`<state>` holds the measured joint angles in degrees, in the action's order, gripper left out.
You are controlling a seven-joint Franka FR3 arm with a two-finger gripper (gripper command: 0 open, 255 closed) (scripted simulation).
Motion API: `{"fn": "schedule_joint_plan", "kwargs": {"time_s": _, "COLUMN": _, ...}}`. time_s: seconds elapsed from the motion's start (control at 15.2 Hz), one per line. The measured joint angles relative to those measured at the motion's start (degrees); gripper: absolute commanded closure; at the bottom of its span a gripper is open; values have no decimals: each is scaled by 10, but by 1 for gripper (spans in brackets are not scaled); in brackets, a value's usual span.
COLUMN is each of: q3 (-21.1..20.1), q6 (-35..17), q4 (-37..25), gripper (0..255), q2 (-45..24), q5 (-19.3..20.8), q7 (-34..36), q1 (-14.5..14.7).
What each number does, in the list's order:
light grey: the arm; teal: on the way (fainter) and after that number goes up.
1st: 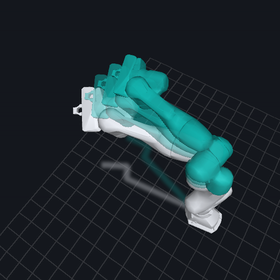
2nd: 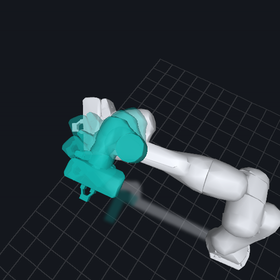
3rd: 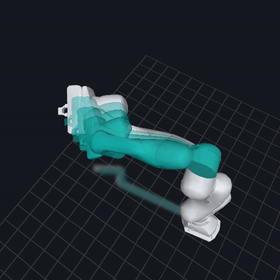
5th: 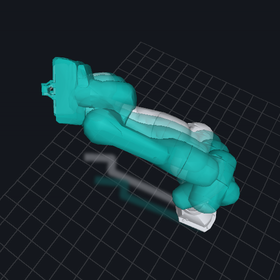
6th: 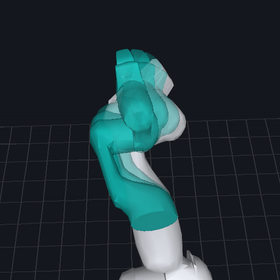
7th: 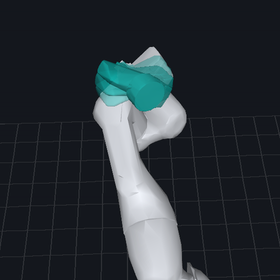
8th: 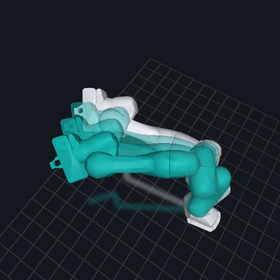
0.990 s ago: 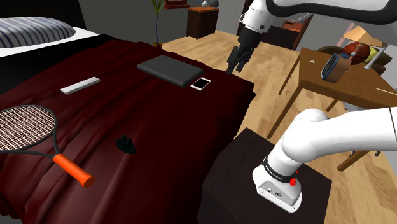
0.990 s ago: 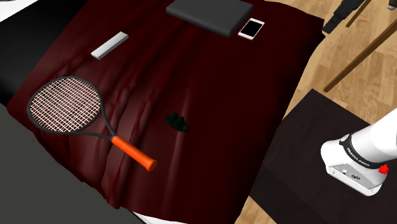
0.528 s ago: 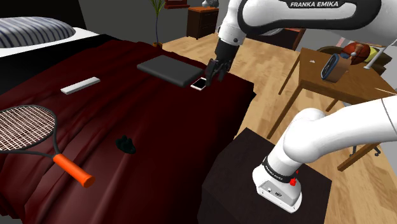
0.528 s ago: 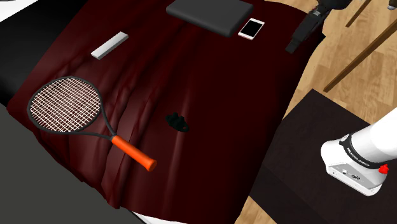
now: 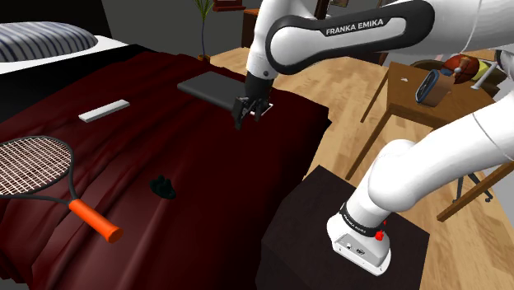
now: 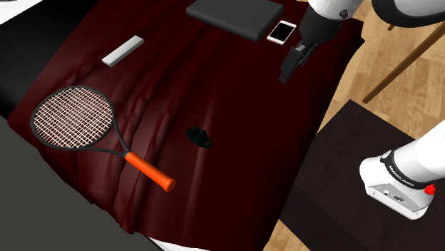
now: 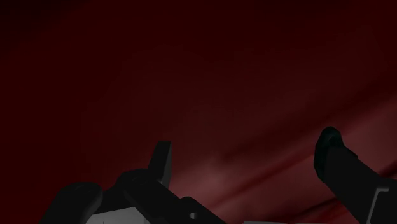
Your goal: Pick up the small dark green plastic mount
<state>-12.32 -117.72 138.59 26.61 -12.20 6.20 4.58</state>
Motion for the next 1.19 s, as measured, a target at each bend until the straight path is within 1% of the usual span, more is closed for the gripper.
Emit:
{"fn": "schedule_joint_plan", "kwargs": {"time_s": 0.26, "q3": -39, "q6": -42, "q4": -27, "gripper": 0, "q2": -69, "q5": 6, "q7": 42, "q1": 9}}
{"fn": "schedule_joint_plan", "kwargs": {"time_s": 0.59, "q3": -83, "q6": -95, "q4": -76, "gripper": 0, "q2": -175, "q5": 36, "q7": 101, "q1": 15}}
{"fn": "schedule_joint_plan", "kwargs": {"time_s": 0.86, "q3": -109, "q6": -129, "q4": -131, "gripper": 0, "q2": -271, "q5": 83, "q7": 159, "q1": 26}}
{"fn": "schedule_joint_plan", "kwargs": {"time_s": 1.19, "q3": -118, "q6": -138, "q4": -214, "gripper": 0, "q2": -378, "q5": 147, "q7": 225, "q1": 53}}
